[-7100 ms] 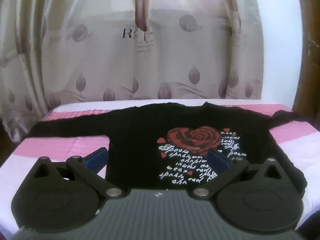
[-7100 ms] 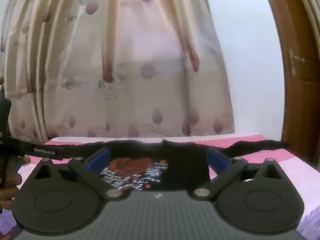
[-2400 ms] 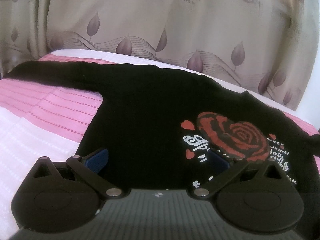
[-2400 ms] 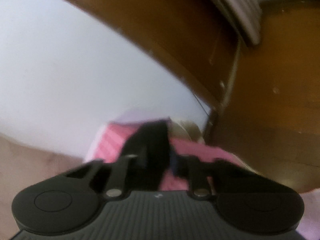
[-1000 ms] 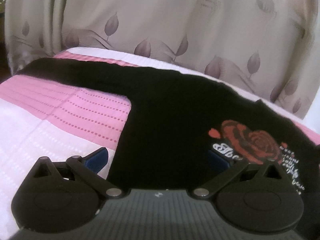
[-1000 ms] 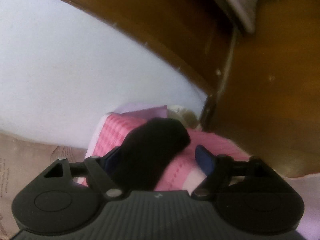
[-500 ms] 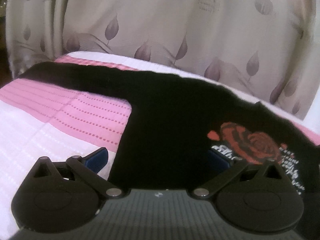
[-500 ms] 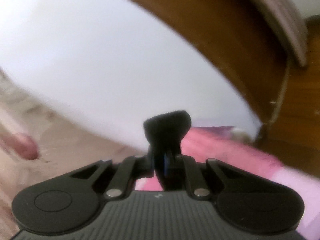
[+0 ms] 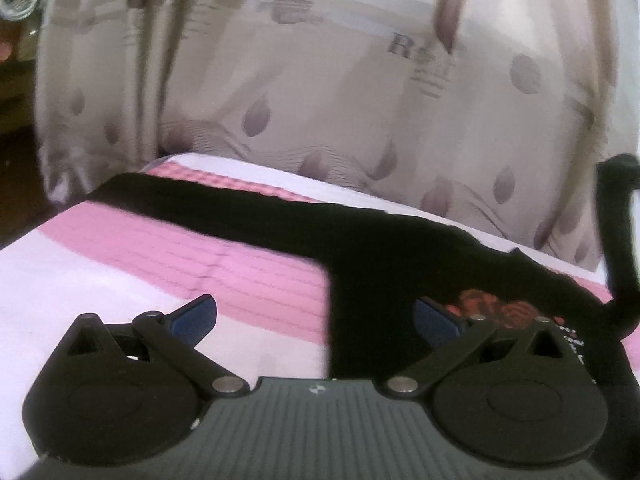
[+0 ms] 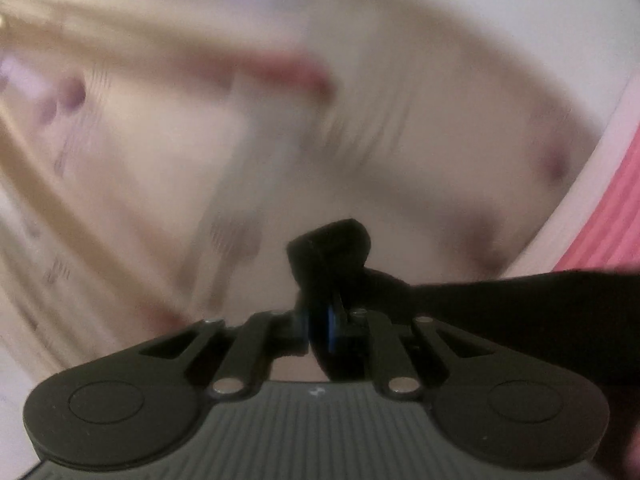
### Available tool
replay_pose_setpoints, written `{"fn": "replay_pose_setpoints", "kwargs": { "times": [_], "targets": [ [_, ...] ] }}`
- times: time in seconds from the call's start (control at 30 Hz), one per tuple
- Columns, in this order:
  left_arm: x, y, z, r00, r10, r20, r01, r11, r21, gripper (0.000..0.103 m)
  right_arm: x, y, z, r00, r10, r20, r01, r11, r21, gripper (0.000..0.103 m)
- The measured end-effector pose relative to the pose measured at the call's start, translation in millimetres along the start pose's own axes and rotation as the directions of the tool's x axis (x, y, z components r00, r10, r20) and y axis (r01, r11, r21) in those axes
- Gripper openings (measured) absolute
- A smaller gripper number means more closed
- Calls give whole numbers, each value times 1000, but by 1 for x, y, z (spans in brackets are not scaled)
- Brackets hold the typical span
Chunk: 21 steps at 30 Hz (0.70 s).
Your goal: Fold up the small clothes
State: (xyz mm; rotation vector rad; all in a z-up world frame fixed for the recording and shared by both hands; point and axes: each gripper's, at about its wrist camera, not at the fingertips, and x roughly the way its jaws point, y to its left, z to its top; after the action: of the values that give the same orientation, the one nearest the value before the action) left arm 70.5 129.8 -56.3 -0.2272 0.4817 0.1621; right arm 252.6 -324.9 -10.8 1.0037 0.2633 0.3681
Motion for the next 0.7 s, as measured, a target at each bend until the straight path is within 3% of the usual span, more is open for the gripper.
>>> {"fn": "replay_pose_setpoints", "kwargs": {
  "times": [0.1, 0.3, 0.47, 0.57, 0.63, 0.7],
  "targets": [
    [-3, 28, -3, 1000, 23, -15, -24, 999, -37, 103, 45, 10, -58, 995, 24, -96, -22, 1000, 15, 8],
    [2, 77, -11, 996, 60, -60, -68, 989, -130, 103, 102, 18, -155, 966, -56, -251, 47, 998, -42, 8],
    [4, 104, -18, 994, 68, -86, -82, 980, -179, 103, 129, 26, -191, 950, -129, -285, 95, 987, -131, 8],
    [2, 110, -19, 995, 71, -76, -83, 980, -180, 103, 146, 38, -208, 936, -199, -291, 122, 957, -262, 11],
    [0, 113, -18, 995, 77, -67, -88, 979, -182, 103, 157, 43, -222, 915, -243, -321, 128, 931, -341, 11],
    [-1, 117, -17, 994, 79, -71, -92, 977, -192, 103, 164, 51, -238, 884, -309, -352, 133, 886, -444, 20]
  ]
}}
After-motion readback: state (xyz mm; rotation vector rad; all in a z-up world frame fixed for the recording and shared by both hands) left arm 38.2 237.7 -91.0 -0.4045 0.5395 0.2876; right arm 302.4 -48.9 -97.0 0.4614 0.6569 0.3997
